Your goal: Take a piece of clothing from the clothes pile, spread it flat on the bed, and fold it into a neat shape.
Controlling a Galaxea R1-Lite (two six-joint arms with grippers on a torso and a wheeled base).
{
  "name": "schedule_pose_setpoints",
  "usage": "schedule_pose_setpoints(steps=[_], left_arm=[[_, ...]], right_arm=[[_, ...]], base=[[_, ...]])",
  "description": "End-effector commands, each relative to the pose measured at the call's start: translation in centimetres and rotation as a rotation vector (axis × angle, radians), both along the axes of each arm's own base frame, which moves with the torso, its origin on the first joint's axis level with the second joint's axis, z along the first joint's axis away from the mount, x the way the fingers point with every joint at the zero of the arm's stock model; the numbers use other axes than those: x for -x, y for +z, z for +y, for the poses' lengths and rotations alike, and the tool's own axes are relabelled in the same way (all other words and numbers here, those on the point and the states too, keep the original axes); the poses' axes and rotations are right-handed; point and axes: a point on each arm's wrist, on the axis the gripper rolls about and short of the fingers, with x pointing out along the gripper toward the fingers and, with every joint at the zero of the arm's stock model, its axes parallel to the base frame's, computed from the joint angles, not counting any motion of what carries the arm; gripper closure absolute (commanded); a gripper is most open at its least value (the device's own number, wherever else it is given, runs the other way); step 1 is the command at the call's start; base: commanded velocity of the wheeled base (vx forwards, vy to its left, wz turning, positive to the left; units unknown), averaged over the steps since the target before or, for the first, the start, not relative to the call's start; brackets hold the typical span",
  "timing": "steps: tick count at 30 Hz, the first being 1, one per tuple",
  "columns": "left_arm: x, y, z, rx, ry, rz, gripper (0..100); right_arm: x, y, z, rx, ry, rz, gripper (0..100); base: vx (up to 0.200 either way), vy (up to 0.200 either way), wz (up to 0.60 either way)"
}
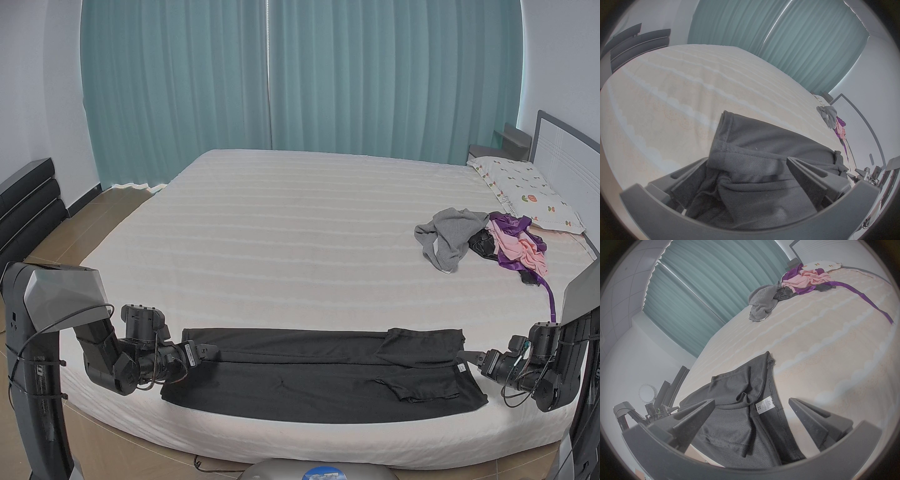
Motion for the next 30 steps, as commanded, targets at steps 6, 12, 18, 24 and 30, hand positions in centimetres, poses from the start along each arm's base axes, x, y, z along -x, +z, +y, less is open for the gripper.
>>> schedule_pose_setpoints(steps=[6,12,18,24,30], left_arm=[[0.08,-0.41,-0.32,0.001,-0.006,0.011,100],[0.36,-0.19,-0.17,-0.001,0.004,0.010,100],[0.22,0.16,-0.08,-0.027,0.038,-0.007,100],[0.21,0.15,-0.06,-0.034,0.046,-0.007,100],[0.10,0.21,-0.08,-0.032,0.048,-0.011,100]], right_arm=[[-0.07,0.14,-0.08,0.001,-0.003,-0.014,0],[-0.06,0.22,-0.21,0.001,-0.008,-0.017,0],[-0.07,0.42,-0.32,0.000,-0.012,-0.024,0],[-0.08,0.67,-0.77,0.001,-0.029,-0.034,0],[-0.07,0.83,-0.93,0.002,-0.036,-0.040,0]], base=[[0.000,0.000,0.00],[0.000,0.000,0.00],[0.000,0.000,0.00],[0.000,0.000,0.00],[-0.100,0.000,0.00]])
